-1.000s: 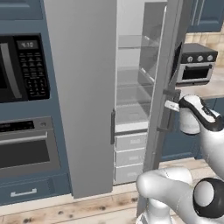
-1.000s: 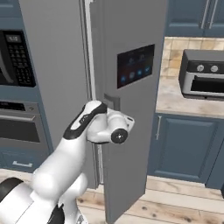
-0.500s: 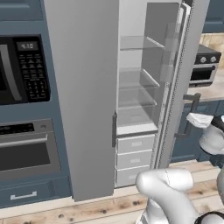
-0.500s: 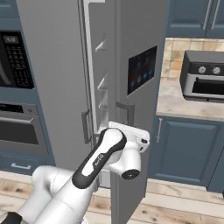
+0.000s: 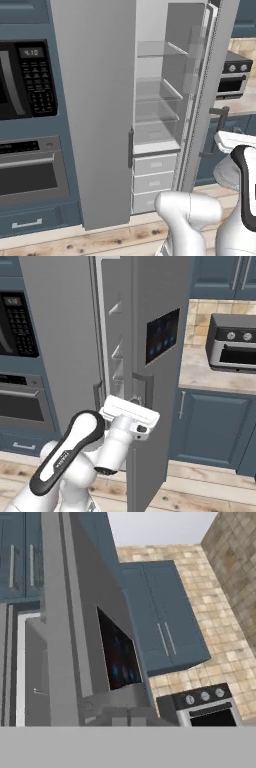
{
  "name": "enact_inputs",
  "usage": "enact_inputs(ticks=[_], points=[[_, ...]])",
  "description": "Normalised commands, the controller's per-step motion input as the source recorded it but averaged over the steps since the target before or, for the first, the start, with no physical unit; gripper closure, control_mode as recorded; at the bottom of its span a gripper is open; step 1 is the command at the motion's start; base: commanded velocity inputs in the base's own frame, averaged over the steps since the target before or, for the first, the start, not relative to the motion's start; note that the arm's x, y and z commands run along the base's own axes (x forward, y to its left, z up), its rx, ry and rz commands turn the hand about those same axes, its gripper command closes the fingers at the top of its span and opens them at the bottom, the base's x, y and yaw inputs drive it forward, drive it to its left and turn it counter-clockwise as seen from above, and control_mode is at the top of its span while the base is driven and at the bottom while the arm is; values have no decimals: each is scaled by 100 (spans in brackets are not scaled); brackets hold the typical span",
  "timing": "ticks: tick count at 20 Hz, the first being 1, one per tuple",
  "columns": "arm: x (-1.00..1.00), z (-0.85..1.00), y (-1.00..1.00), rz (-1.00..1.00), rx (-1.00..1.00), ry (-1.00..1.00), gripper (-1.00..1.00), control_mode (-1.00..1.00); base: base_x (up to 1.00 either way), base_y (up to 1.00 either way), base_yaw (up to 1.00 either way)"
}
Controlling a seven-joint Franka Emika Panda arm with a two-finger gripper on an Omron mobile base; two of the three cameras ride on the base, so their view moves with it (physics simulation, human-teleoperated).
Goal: Place one of the steaks on the plate and the other in the bowl. Then place the bowl in the fridge.
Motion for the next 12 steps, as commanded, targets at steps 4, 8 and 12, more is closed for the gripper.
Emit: enact_inputs(ticks=[4,8,12], points=[[0,100,97,0,-23,-3,100,-100,0,0,0],[0,49,86,1,-4,-1,100,-100,0,0,0],[9,-3,46,0,0,-1,100,-100,0,0,0]])
